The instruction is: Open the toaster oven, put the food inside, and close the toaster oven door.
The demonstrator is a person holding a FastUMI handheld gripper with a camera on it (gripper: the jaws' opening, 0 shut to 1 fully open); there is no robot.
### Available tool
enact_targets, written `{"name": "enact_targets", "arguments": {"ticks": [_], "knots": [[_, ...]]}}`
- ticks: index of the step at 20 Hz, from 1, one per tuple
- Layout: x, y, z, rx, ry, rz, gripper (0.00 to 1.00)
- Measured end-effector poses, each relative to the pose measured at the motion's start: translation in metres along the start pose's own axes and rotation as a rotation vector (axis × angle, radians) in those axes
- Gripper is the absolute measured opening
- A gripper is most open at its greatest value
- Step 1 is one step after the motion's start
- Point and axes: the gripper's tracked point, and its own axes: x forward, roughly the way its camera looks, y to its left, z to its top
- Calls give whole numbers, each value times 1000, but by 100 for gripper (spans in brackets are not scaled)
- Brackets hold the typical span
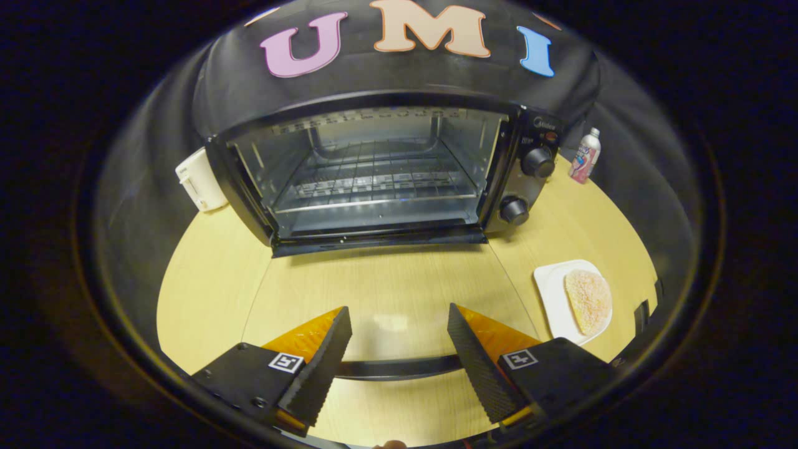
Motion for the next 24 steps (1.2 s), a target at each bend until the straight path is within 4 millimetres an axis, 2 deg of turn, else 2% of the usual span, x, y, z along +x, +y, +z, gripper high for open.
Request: {"name": "enact_targets", "arguments": {"ticks": [5, 8, 11, 15, 20, 24], "knots": [[-5, -6, 7, -1, -26, -3, 99], [-18, -31, 22, -29, -80, -56, 99], [-28, -67, 32, -41, -103, -138, 99], [-33, -116, 36, -17, -91, -238, 99], [-39, -179, 34, 37, -41, -375, 99], [-27, -217, 30, 97, 5, -421, 99]]}}
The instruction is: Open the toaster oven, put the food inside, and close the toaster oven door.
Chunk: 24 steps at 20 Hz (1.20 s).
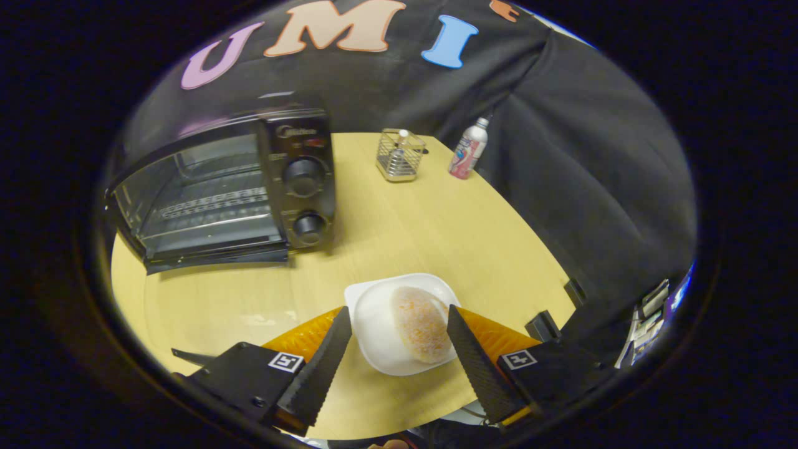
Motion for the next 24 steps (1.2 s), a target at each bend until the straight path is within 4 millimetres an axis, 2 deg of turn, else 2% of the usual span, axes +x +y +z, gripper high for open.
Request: {"name": "enact_targets", "arguments": {"ticks": [6, 10, 14, 20, 24], "knots": [[48, -20, -26, 34, 128, 3, 99], [64, -19, -40, 108, 174, 56, 99], [72, -10, -46, 169, 196, 113, 100], [77, -14, -46, 234, 215, 112, 82], [71, -14, -29, 300, 178, 108, 72]]}}
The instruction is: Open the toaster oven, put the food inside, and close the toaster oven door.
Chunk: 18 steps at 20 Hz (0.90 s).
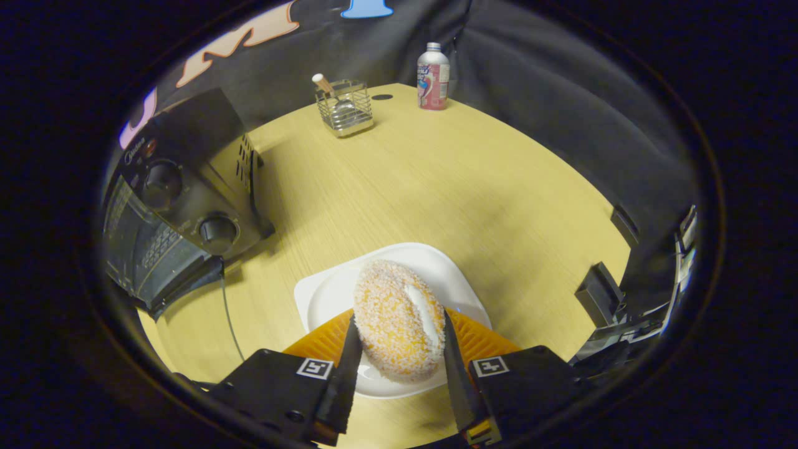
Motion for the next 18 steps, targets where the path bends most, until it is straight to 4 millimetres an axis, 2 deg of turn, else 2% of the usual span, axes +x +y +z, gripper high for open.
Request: {"name": "enact_targets", "arguments": {"ticks": [2, 6, 9, 14, 18], "knots": [[-13, 9, 15, 60, -50, 37, 66], [-42, 35, 38, 170, -135, 134, 66], [-67, 63, 48, 255, -191, 211, 66], [-97, 117, 38, 360, -206, 325, 66], [-105, 161, 16, 382, -166, 385, 66]]}}
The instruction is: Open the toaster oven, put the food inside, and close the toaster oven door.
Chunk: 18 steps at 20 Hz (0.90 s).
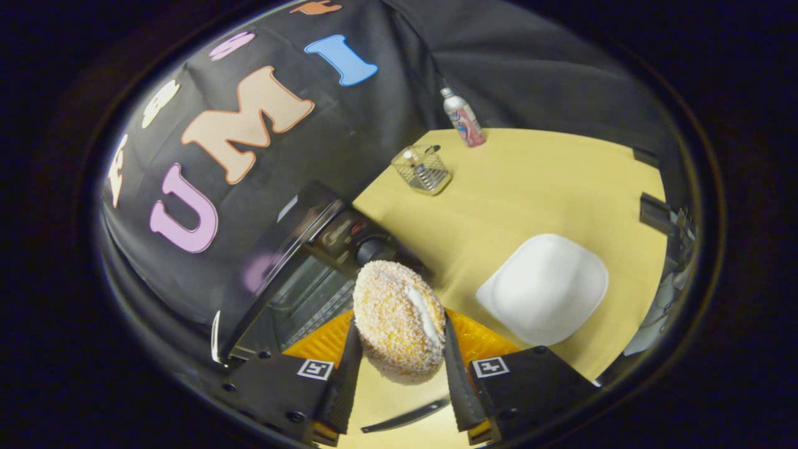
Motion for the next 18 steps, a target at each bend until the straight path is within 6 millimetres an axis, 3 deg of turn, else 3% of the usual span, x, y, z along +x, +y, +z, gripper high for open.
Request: {"name": "enact_targets", "arguments": {"ticks": [4, 9, 14, 18], "knots": [[3, 37, -36, 12, 47, 45, 66], [23, 86, -61, 95, 71, 118, 66], [44, 118, -69, 155, 72, 176, 66], [57, 132, -72, 138, 61, 230, 66]]}}
